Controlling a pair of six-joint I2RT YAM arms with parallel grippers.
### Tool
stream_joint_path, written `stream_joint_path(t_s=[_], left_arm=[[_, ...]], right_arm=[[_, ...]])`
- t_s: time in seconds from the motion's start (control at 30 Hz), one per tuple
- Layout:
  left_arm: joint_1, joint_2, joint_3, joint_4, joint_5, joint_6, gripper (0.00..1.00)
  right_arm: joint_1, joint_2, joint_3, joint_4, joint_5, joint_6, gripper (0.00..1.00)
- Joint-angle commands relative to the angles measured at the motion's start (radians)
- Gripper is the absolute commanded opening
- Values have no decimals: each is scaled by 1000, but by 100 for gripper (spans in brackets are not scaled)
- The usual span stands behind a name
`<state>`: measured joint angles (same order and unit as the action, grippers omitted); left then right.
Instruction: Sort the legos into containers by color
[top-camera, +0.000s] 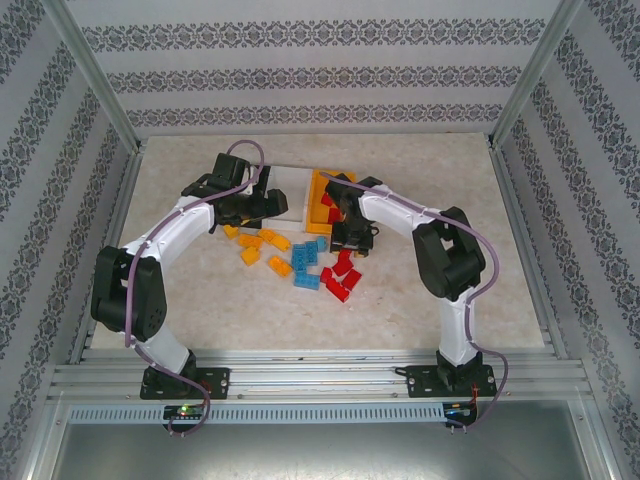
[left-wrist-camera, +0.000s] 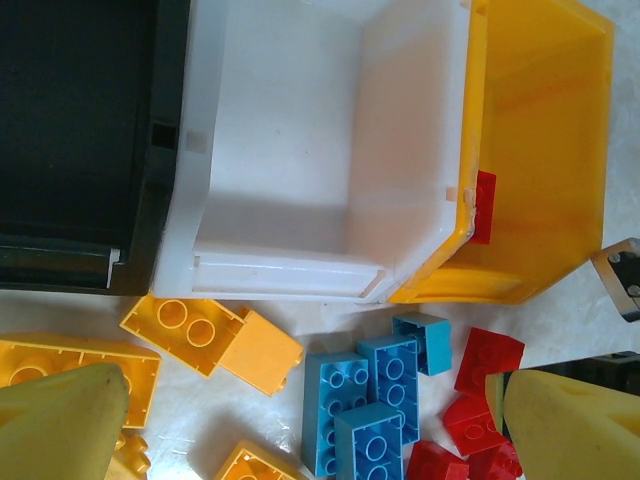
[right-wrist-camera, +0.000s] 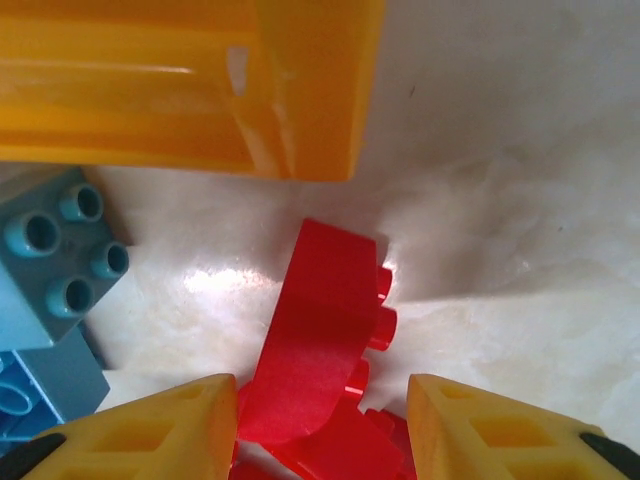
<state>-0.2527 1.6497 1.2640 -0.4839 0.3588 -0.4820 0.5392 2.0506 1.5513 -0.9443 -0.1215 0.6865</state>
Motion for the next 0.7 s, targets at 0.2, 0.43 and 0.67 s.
stream_joint_path(t_s=[0.2, 0.43, 0.67], left_arm=[[19, -37, 17, -56, -5, 35, 97], [26, -34, 15, -46, 6, 39, 97], [35, -34, 0, -34, 5, 29, 97]], right_arm=[[-26, 60, 26, 20, 69, 33, 38], [-41, 17, -27, 37, 79, 45, 26], [-60, -114, -66, 8, 118, 46, 19]])
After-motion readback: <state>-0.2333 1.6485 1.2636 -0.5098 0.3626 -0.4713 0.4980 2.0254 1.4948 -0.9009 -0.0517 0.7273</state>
